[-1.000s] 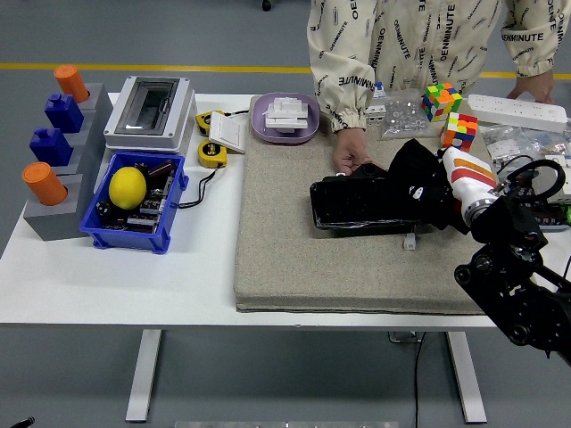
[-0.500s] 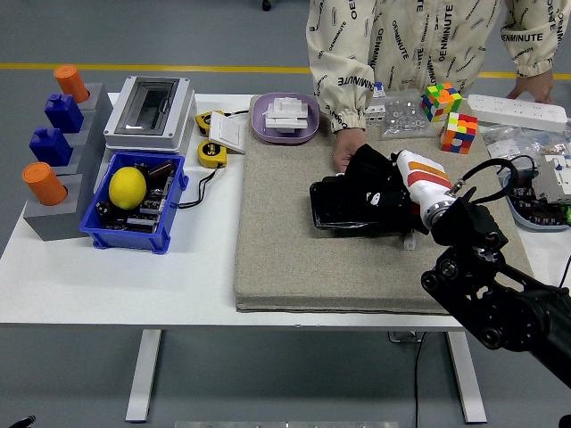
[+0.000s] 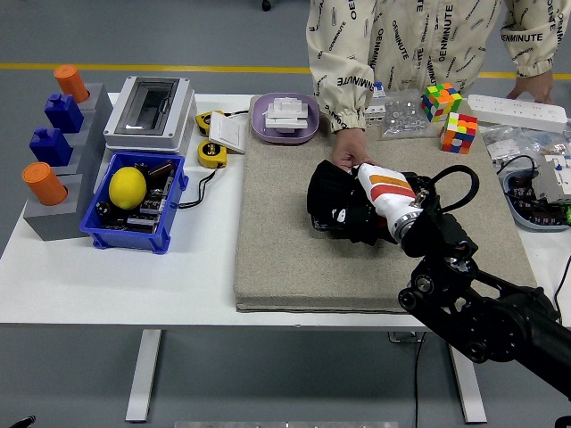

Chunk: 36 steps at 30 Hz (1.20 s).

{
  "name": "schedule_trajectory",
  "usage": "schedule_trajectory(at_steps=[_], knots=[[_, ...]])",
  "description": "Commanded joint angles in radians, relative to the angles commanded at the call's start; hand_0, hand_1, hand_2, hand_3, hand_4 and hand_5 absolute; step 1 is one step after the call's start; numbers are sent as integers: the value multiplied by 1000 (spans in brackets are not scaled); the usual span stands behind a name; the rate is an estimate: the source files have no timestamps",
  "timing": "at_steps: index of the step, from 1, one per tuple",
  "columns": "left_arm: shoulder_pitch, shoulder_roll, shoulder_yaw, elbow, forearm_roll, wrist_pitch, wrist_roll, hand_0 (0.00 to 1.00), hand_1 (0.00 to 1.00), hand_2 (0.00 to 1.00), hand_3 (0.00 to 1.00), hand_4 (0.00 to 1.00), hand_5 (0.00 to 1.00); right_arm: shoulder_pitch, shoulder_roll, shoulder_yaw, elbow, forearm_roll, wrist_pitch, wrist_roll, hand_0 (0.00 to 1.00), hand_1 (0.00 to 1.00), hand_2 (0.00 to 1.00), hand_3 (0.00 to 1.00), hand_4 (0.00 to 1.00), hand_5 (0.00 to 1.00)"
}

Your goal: Pick the rag up,wipe the panel,place it on the desk

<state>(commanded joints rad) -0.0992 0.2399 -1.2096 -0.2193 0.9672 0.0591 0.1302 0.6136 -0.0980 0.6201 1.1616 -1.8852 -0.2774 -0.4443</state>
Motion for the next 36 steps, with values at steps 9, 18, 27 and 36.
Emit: schedule_trajectory(at_steps=[9,18,27,36], knots=[[-2,0,2,-1,-1,0,0,651,661,695,581,676,444,19,18,-58,18,16,2,0,357,456,518,535,842,219],[1,-1,-2,0,0,0,0,651,661,695,581,676,442,17,5,-39,-1,10,2,0,357,457,518,536,842,217],[-1,-2,-7,-2,4,0,0,651,662,695,581,676,442,1,-51,1,0,14,4,0,357,457,518,535,842,217],[-1,-5,-14,-2,7,0,-1,651,662,695,581,677,442,-21,-108,86,-11,5,8,1,357,456,518,536,842,217]])
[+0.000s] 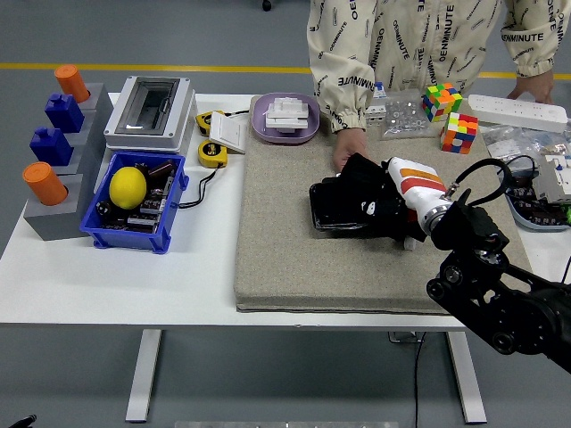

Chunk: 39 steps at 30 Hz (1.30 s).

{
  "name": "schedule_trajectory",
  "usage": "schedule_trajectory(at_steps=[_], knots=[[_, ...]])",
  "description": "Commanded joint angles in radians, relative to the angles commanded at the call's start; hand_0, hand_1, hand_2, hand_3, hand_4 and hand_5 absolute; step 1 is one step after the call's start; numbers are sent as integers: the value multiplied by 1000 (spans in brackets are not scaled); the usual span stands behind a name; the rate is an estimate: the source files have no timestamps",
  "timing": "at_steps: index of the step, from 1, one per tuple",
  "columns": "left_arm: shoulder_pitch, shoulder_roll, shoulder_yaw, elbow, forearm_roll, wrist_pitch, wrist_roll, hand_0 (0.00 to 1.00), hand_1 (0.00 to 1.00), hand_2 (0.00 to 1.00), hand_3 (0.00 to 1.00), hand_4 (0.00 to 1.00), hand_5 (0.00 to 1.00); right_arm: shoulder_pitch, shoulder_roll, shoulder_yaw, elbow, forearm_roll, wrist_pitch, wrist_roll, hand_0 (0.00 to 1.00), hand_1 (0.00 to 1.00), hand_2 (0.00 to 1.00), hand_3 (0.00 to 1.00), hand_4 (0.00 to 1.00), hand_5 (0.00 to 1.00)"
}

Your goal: Pick the rag up,wipe the panel,place it on the desk

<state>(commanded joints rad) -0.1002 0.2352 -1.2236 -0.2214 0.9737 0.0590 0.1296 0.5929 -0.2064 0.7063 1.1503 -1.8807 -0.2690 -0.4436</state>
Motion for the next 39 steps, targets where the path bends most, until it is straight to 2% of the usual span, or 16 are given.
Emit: schedule_trajectory(at_steps=[12,22,29,39], knots=[[2,-3,-8,0,2,0,-1,651,661,695,581,677,443,-44,-68,130,-32,-2,5,0,350,456,517,535,842,218],[2,-6,-8,0,1,0,-1,651,661,695,581,677,442,-67,-98,190,-51,-11,4,-2,350,455,517,534,843,216],[2,-5,-9,-1,1,0,-2,651,661,695,581,677,442,-73,-103,197,-56,-13,4,-4,350,454,516,534,844,215],[3,-4,-6,0,0,0,-1,651,661,695,580,676,441,-66,-75,181,-51,-12,3,-4,351,453,516,533,846,214]])
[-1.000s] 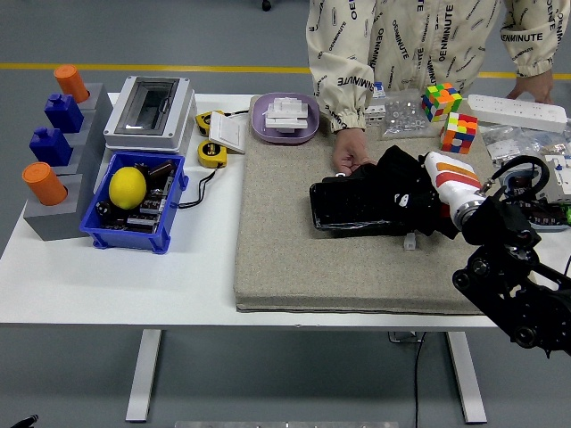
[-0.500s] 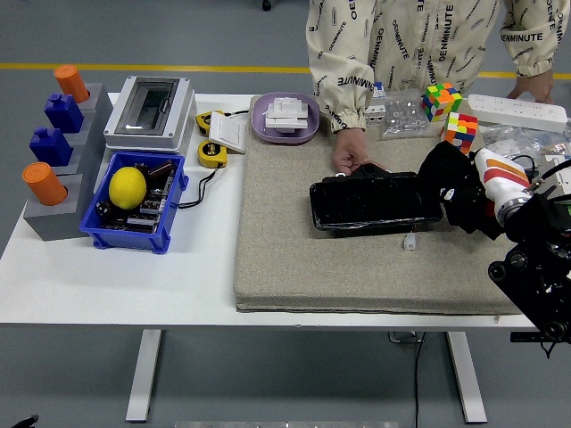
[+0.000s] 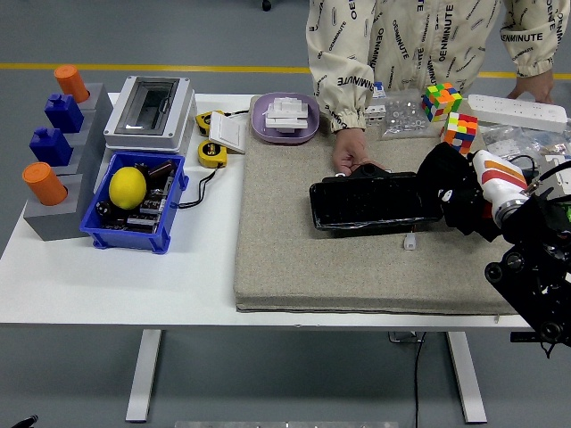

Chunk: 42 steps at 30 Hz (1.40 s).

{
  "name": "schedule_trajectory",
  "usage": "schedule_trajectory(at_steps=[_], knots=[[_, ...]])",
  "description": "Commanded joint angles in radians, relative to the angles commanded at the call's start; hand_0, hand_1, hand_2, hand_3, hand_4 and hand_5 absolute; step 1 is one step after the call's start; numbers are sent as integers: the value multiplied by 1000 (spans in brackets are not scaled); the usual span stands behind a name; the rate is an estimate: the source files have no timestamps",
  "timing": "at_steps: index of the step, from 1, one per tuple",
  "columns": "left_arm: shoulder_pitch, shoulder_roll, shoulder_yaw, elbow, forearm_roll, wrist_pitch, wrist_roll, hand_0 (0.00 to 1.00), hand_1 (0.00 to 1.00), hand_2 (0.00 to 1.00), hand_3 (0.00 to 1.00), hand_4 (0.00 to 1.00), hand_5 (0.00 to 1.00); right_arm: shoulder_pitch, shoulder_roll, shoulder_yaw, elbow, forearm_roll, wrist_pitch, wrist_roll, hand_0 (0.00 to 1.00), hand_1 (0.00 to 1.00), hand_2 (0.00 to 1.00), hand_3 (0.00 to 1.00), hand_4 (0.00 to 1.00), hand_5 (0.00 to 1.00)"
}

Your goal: Pick the rag up,wipe the panel,place it on the desk

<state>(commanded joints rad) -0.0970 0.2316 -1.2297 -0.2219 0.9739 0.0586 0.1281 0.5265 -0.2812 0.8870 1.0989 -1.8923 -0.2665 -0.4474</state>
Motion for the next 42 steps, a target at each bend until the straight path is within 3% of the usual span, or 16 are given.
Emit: schedule_trajectory(at_steps=[16,24,34,42], knots=[[-4,3,13,-1,-5,0,0,652,663,695,580,675,439,26,62,-77,7,13,-5,1,353,453,516,534,850,209],[-4,3,18,1,-7,0,1,652,662,695,580,674,438,59,117,-139,16,19,-9,0,353,452,515,534,851,209],[-5,2,24,1,-11,0,1,652,663,695,580,675,438,105,182,-277,23,38,-12,1,353,452,515,533,852,207],[-6,3,26,2,-12,0,2,654,663,695,580,675,439,133,205,-366,46,50,-12,1,352,452,515,533,852,206]])
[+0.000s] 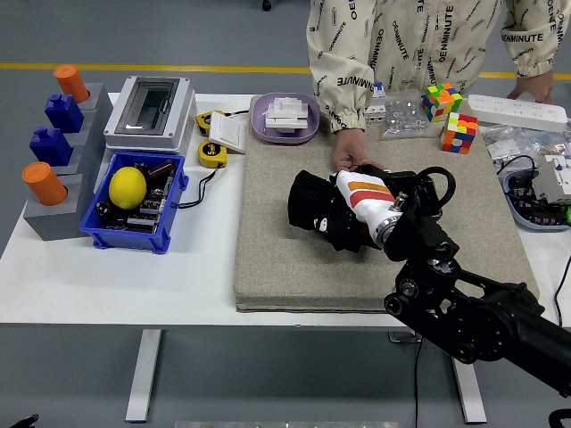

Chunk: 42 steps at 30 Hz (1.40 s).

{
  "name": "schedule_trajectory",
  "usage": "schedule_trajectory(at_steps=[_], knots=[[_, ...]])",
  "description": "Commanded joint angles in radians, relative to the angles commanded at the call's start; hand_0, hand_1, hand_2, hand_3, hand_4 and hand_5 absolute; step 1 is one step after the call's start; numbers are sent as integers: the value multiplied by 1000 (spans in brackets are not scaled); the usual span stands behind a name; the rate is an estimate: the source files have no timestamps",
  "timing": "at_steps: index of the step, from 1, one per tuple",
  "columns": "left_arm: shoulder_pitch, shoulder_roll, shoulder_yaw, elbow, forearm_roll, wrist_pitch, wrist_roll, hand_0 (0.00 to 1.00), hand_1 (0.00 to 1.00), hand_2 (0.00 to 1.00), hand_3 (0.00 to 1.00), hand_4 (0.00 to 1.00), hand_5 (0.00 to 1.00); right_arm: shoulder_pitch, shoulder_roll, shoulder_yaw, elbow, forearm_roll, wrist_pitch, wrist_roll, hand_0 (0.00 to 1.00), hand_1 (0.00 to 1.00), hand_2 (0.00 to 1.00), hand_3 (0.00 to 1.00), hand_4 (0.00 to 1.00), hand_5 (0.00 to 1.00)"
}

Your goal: Pick the rag up,wipe the panel,place it on the desk

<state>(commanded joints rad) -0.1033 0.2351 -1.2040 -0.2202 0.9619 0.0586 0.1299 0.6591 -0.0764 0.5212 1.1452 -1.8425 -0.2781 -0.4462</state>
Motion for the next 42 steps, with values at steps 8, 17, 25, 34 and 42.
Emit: schedule_trajectory(at_steps=[8,17,25,34,42], knots=[[0,0,-1,0,-1,0,0,653,662,695,580,676,437,5,3,-48,15,6,3,0,352,452,515,534,853,204],[3,-1,-4,1,2,0,0,653,662,695,580,676,440,1,-14,-21,3,0,2,0,353,452,515,534,853,203],[2,-2,-7,-1,4,0,0,653,662,695,580,676,439,-16,-51,16,-3,-4,2,0,353,452,515,534,853,203],[5,-3,-14,-1,6,0,-1,653,661,695,581,676,439,-32,-105,71,-21,-13,3,-1,353,452,515,534,853,201],[5,-4,-18,-1,9,0,-1,653,660,696,581,676,440,-44,-148,123,-37,-23,3,-1,353,452,515,534,853,200]])
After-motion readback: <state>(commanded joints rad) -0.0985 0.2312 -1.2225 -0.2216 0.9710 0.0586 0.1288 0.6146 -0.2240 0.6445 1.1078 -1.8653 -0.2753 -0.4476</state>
